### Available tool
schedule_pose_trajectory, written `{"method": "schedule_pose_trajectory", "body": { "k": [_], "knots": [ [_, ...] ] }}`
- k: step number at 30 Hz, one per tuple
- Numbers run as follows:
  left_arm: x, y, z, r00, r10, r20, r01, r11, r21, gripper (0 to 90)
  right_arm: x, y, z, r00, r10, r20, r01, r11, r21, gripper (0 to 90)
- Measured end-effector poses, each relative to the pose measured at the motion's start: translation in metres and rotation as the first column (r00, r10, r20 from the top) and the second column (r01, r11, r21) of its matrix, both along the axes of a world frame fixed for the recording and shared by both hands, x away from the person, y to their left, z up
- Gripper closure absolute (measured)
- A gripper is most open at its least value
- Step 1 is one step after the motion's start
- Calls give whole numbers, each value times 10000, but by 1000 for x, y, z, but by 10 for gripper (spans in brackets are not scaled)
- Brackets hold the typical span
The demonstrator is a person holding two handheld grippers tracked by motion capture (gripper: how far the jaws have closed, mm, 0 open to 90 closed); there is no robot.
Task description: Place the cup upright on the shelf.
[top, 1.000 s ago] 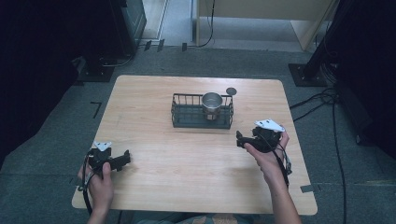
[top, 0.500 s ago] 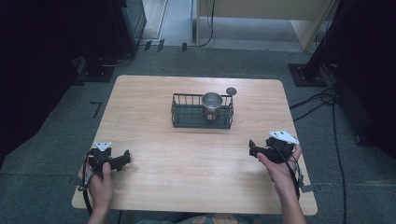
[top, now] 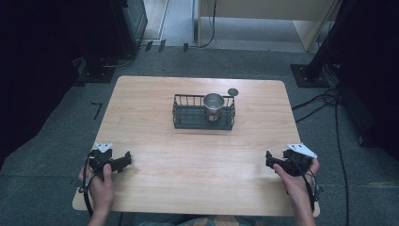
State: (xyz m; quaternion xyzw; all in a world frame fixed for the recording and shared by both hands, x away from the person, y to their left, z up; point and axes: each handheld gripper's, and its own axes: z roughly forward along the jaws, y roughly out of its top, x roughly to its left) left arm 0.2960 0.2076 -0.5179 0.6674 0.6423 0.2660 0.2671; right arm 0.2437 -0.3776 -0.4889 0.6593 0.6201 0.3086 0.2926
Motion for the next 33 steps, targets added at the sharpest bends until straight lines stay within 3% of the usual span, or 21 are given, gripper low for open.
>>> {"method": "schedule_pose_trajectory", "body": {
  "k": [13,27,33],
  "knots": [
    [0,0,0,10000,2,0,-2,10000,-1,48,-24,-22,-22,9973,-562,-482,560,9984,-56,0],
    [0,0,0,10000,2,2,-2,10000,-2,48,-42,-32,-38,9943,-469,-962,446,9987,-261,0],
    [0,0,0,10000,2,-1,-2,10000,3,48,-46,-35,-39,9956,-355,-867,348,9993,-95,0]
  ]
}}
